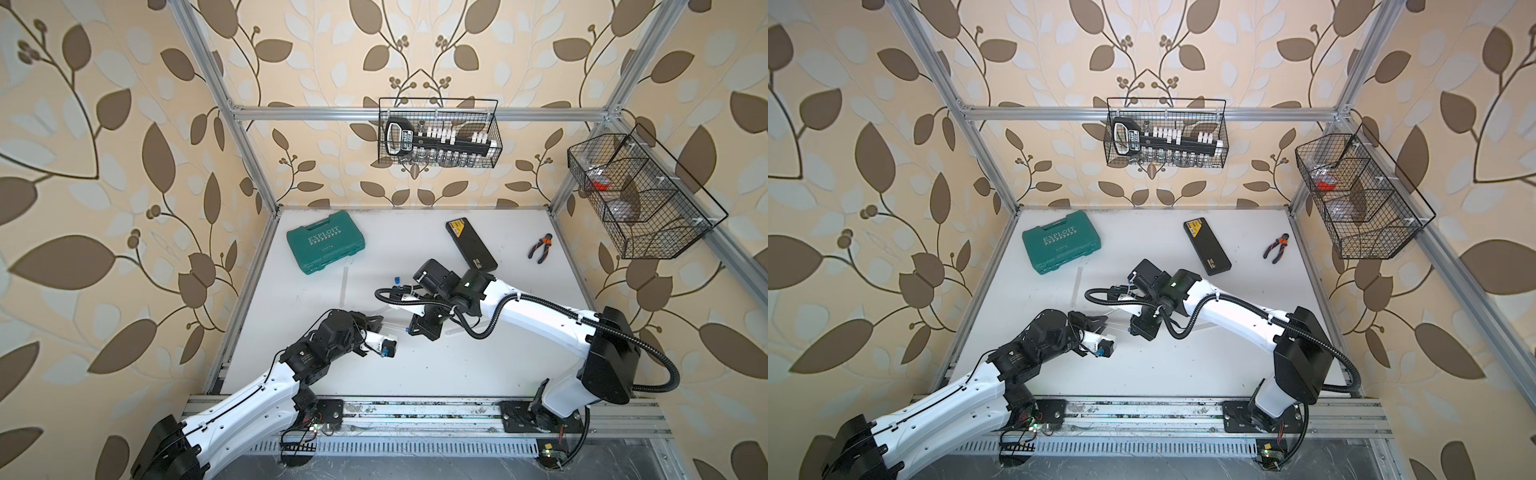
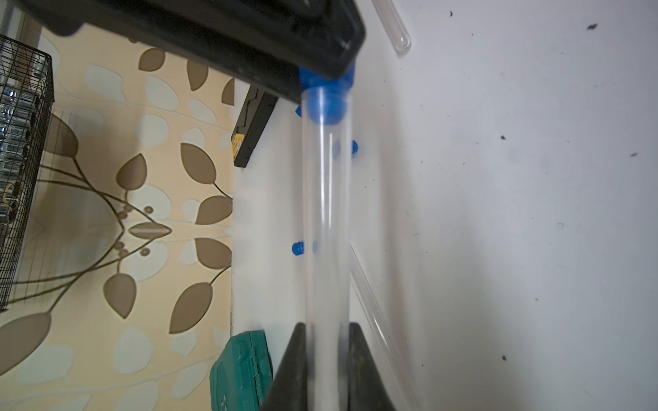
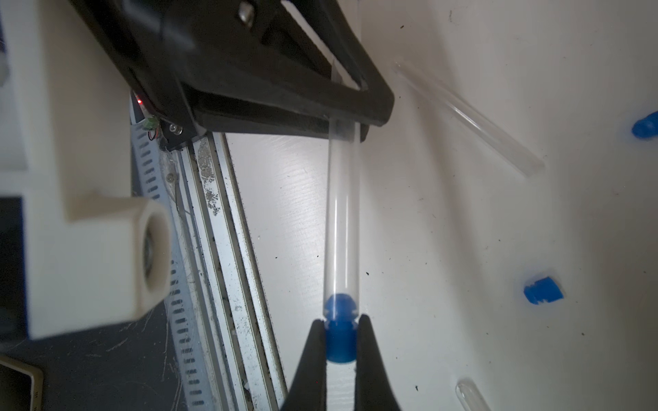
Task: Insert stoppers into test tubes
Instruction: Insert the stopper into the test tube.
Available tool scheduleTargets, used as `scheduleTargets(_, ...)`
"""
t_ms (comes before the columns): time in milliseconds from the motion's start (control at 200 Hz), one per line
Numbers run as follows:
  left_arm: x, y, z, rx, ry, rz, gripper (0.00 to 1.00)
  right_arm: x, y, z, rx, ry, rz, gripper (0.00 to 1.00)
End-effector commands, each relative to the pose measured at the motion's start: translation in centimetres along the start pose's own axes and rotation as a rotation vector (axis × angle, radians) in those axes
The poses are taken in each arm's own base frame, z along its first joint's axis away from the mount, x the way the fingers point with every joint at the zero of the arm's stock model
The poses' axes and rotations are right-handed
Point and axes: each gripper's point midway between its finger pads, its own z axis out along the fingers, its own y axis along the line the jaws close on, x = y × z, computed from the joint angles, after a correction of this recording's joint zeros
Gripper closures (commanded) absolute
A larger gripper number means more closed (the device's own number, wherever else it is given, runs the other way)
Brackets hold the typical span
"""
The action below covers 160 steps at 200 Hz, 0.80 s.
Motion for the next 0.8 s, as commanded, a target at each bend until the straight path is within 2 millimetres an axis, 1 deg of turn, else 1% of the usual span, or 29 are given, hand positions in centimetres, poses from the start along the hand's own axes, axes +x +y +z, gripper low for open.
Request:
scheduleTargets(0,-6.0,0.5,-0.9,-0.012,-0.294,0.012,1.0,-8.7,-0.5,-2.0,0.039,-0.304,-0.09,0.99)
scheduleTargets(160,-7.0,0.7,-1.3,-0.014,-0.357,-0.01,1.0,-10.5,-0.3,-2.5,0.025,-0.382,-0.099,1.0)
scheduleTargets(315,-7.7,0.8,-1.6,-0.019,-0.399,-0.019,1.0,-11.4,0.5,-2.6,-0.011,-0.434,-0.132,0.98)
scheduleTargets(415,-8.1,0.7,-1.7,-0.012,-0.422,-0.017,1.0,-12.1,0.3,-2.4,-0.007,-0.444,-0.138,0.97)
scheduleTargets(495,-8.5,1.2,-2.0,-0.038,-0.447,-0.026,1.0,-12.7,0.2,-2.3,-0.009,-0.457,-0.137,0.97)
scheduleTargets(665,-8.7,1.1,-2.3,-0.039,-0.461,-0.022,1.0,-13.3,0.2,-2.0,-0.018,-0.474,-0.135,0.96)
scheduleTargets(795,-8.9,0.9,-2.4,-0.032,-0.474,-0.015,1.0,-13.5,0.3,-2.2,-0.026,-0.484,-0.136,0.94)
